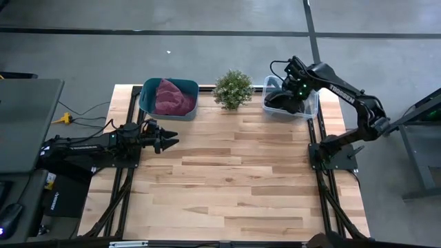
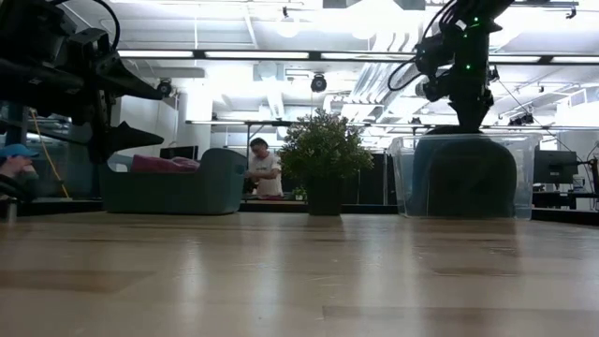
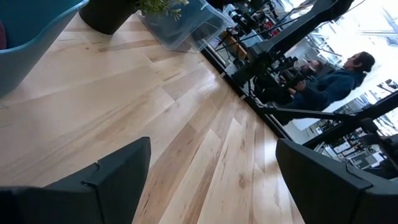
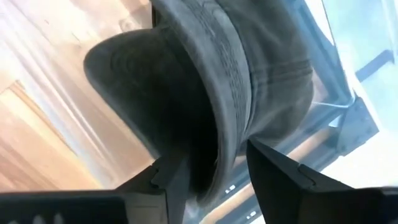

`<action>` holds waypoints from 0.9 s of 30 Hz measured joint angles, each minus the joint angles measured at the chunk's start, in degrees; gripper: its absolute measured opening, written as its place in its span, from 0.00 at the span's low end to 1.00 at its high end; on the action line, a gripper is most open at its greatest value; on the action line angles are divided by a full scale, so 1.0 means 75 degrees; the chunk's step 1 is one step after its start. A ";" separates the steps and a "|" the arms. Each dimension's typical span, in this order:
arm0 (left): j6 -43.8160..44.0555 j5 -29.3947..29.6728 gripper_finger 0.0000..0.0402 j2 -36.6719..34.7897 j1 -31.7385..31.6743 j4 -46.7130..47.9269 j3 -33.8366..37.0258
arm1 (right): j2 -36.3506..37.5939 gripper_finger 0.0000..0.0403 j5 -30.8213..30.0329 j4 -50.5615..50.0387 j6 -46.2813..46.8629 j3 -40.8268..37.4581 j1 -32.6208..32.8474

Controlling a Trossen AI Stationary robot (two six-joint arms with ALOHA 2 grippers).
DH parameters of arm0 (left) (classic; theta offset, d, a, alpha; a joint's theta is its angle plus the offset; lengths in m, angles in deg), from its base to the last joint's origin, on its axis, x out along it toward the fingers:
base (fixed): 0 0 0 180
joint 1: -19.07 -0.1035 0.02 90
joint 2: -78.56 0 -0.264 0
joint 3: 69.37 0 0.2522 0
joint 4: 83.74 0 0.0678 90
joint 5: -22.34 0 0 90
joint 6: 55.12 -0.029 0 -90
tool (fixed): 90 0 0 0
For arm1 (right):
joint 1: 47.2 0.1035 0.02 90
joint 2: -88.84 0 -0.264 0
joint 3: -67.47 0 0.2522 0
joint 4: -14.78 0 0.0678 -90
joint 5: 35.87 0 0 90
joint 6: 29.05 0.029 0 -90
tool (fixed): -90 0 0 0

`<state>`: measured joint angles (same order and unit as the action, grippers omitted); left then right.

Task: Pick & Place hat
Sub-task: Put the black cap into the transparent bin, then return to Home Position

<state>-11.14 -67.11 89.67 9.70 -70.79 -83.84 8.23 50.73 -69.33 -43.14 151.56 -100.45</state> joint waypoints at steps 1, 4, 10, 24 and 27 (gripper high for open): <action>0.0001 0.0000 0.84 0.0000 0.0000 0.0001 0.0000 | 0.0050 0.38 -0.0002 -0.0028 0.0021 0.0000 0.0000; -0.0001 0.0000 0.84 0.0000 0.0000 0.0001 0.0000 | 0.0260 0.40 -0.0002 -0.0072 0.0073 0.0105 0.0003; 0.0002 0.0000 0.84 0.0000 0.0003 -0.0002 0.0000 | 0.0514 0.40 0.0339 -0.0391 0.0134 0.1000 0.0003; -0.0001 -0.0003 0.84 0.0000 0.0000 0.0001 0.0000 | 0.1244 0.22 0.4038 -0.0453 0.0857 0.2004 0.0116; 0.0002 -0.0006 0.84 0.0000 0.0000 0.0001 0.0000 | 0.1806 0.09 0.4072 -0.0422 0.0890 0.1862 0.0265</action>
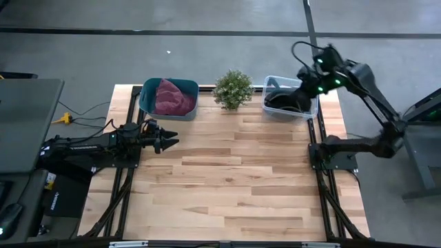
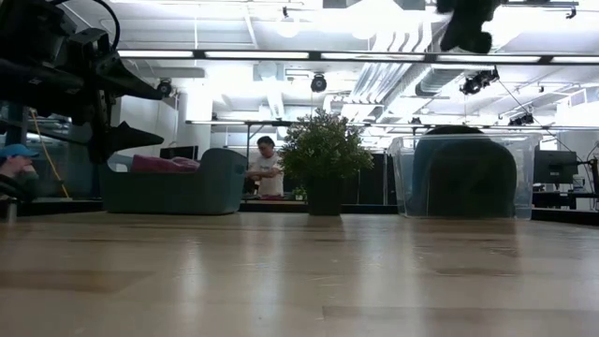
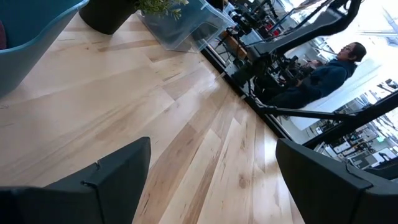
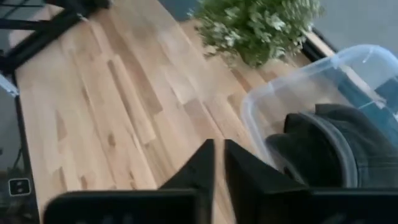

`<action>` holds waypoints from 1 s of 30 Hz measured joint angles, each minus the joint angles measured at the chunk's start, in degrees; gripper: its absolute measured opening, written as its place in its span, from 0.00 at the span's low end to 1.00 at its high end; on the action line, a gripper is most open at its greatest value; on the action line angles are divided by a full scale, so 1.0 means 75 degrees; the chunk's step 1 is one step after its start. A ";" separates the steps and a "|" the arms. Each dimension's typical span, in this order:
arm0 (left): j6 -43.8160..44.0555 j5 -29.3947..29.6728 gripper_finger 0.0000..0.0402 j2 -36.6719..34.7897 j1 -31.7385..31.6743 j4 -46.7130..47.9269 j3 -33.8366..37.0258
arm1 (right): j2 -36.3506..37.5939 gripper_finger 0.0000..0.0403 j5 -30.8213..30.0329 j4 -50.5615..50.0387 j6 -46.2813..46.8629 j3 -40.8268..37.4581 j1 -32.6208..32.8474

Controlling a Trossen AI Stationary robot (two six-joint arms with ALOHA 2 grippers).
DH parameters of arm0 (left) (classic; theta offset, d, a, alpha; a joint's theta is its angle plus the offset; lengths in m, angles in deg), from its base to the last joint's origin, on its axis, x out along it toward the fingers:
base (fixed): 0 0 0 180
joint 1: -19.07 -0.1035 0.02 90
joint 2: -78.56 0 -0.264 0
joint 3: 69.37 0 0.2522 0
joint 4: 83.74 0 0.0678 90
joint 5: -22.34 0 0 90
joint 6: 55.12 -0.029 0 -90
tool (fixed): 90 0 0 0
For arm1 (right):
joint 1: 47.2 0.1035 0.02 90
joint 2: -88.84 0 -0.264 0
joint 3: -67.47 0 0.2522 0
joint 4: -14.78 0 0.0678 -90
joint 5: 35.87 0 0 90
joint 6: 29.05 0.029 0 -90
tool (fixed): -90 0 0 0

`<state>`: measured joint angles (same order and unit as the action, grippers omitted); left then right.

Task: Pick & Place hat
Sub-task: Return to Home Position

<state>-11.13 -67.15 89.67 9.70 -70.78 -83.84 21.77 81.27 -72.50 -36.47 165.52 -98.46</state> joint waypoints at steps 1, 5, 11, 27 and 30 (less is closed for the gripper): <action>-0.0003 0.0000 0.84 0.0000 0.0001 0.0000 0.0000 | 0.0222 0.05 0.0000 -0.0003 0.0030 -0.0036 0.0059; -0.0003 0.0000 0.84 0.0000 0.0000 0.0000 0.0000 | 0.1266 0.03 -0.0055 0.0352 0.0590 -0.0403 0.0328; -0.0002 -0.0003 0.84 0.0000 0.0003 0.0003 0.0000 | 0.3024 0.01 -0.0273 0.1408 0.1723 -0.1499 0.0695; -0.0002 -0.0006 0.84 0.0000 0.0001 0.0003 0.0000 | 0.7226 0.00 -0.0643 0.7275 0.4926 -0.6451 0.1014; 0.0000 -0.0006 0.84 0.0000 0.0000 0.0003 0.0000 | 0.7320 0.00 -0.0628 0.8657 0.5387 -0.7321 0.1075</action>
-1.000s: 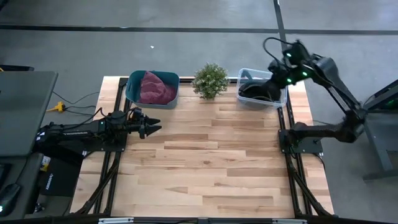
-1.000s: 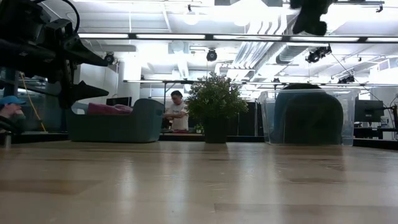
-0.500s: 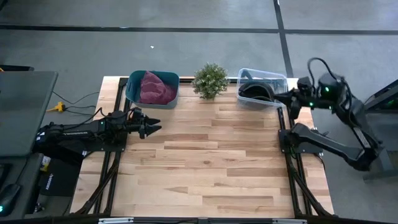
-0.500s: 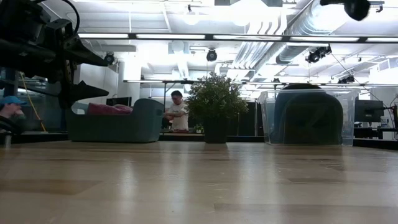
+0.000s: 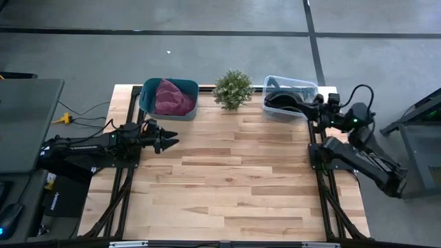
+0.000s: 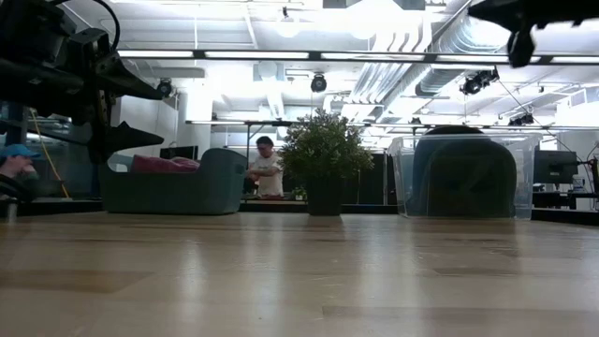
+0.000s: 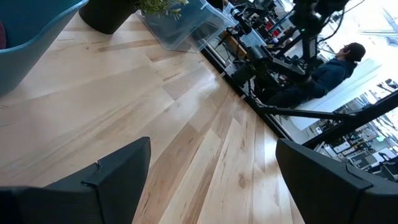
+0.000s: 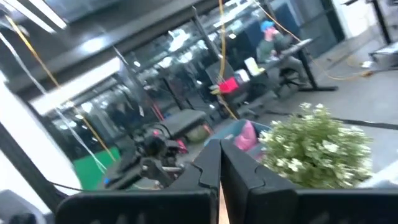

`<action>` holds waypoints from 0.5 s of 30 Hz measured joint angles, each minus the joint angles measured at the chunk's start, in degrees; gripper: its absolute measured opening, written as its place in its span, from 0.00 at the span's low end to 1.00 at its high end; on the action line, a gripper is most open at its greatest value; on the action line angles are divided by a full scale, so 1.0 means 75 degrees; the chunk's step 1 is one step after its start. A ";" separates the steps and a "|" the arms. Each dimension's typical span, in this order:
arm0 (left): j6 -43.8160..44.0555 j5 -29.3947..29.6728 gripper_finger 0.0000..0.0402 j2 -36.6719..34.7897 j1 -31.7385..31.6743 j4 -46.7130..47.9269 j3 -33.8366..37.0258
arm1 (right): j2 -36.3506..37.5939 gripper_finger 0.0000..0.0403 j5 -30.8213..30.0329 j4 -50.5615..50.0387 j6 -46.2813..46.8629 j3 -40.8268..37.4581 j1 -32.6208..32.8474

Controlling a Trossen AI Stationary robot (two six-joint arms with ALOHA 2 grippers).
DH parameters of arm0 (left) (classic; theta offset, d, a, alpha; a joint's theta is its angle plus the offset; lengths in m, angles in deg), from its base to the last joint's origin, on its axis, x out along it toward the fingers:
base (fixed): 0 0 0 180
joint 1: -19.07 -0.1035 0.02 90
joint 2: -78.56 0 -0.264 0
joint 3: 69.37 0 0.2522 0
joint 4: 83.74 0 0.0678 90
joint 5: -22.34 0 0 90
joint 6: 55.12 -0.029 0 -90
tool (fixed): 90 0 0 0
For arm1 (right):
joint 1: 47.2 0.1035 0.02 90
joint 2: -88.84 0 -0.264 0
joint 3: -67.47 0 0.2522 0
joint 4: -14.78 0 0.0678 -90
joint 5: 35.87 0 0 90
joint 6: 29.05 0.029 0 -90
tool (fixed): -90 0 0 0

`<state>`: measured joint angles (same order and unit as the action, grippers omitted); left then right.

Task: Pick & Place hat
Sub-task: Return to Home Position

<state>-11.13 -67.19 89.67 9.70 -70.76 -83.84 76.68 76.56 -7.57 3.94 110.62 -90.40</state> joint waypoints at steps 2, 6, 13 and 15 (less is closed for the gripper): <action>0.0000 0.0000 0.84 0.0000 0.0002 0.0000 0.0000 | -0.0073 0.00 -0.0015 0.0923 0.0231 -0.0484 0.0142; -0.0001 -0.0002 0.84 0.0000 0.0001 0.0000 0.0000 | -0.0384 0.00 -0.0453 0.2141 0.0356 -0.1104 0.0689; 0.0000 -0.0003 0.84 0.0000 0.0001 0.0000 0.0000 | -0.1182 0.00 -0.1724 0.2777 -0.0363 -0.1299 0.2257; -0.0003 -0.0003 0.84 0.0000 0.0003 0.0000 0.0000 | -0.1331 0.00 -0.2135 0.2808 -0.0613 -0.1299 0.2713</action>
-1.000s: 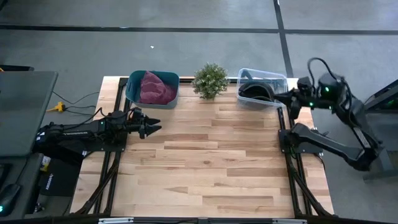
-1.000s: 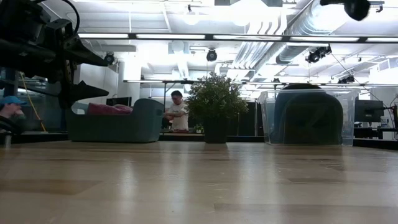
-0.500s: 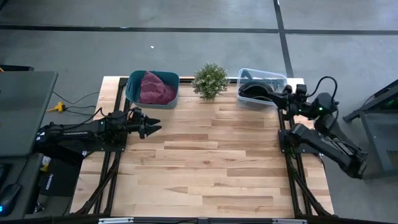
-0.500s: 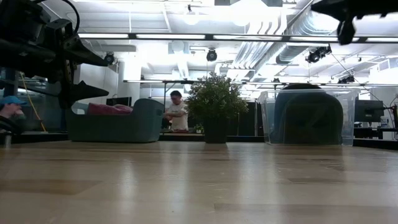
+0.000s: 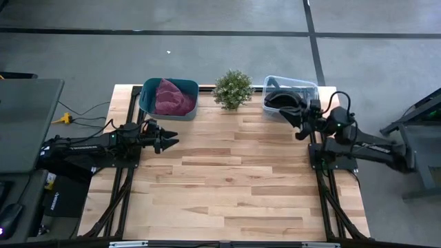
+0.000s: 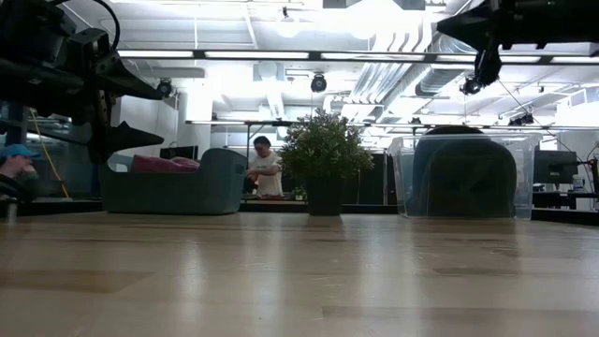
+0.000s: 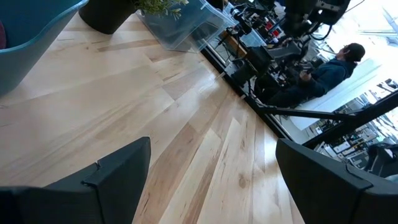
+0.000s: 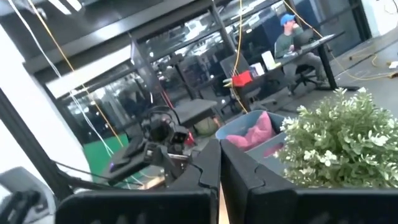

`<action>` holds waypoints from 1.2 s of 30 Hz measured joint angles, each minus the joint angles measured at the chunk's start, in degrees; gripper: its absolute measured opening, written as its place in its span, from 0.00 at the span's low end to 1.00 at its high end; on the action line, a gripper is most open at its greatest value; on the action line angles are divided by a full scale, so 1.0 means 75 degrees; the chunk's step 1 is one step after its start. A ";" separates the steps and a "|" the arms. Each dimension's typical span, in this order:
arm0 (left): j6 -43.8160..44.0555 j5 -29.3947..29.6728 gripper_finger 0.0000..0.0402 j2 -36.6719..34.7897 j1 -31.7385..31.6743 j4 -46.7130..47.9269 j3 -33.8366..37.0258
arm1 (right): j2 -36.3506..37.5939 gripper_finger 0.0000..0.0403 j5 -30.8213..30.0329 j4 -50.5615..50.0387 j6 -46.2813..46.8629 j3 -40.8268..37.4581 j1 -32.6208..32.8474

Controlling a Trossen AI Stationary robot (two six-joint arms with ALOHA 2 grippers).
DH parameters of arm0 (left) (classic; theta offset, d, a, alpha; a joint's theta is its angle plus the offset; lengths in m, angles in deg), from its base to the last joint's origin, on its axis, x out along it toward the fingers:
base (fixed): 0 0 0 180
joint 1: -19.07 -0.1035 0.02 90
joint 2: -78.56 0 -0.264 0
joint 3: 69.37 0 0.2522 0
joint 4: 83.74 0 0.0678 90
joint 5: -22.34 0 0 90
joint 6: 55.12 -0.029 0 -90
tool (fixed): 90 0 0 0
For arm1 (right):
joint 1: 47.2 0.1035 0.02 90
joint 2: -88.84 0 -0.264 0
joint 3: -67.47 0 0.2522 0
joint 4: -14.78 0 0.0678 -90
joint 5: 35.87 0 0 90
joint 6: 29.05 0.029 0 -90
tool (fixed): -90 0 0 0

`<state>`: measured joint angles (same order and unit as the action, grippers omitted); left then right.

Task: Pick & Place hat
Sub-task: Return to Home Position

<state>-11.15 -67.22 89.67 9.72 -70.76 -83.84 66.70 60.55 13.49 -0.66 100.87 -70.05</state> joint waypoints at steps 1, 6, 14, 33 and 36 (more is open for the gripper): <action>0.0003 0.0000 0.84 0.0000 -0.0003 0.0000 0.0000 | -0.0036 0.00 -0.0197 0.0004 -0.0124 -0.0001 0.0195; 0.0001 0.0000 0.84 0.0000 -0.0001 0.0000 0.0000 | 0.0029 0.00 -0.0839 0.0930 -0.0149 -0.0752 0.0897; 0.0002 0.0000 0.84 0.0000 -0.0003 0.0000 0.0000 | 0.0329 0.00 -0.1795 0.3002 0.0064 -0.2227 0.1543; 0.0001 0.0000 0.84 0.0000 -0.0001 -0.0001 0.0000 | 0.1697 0.00 -0.1692 0.2625 -0.0723 -0.2538 0.1770; 0.0003 0.0000 0.84 0.0000 0.0000 -0.0003 0.0000 | 0.2558 0.00 -0.1693 0.1539 -0.0651 -0.2538 0.1770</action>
<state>-11.13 -67.22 89.67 9.72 -70.78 -83.84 85.88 47.85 25.03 -5.55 81.84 -56.78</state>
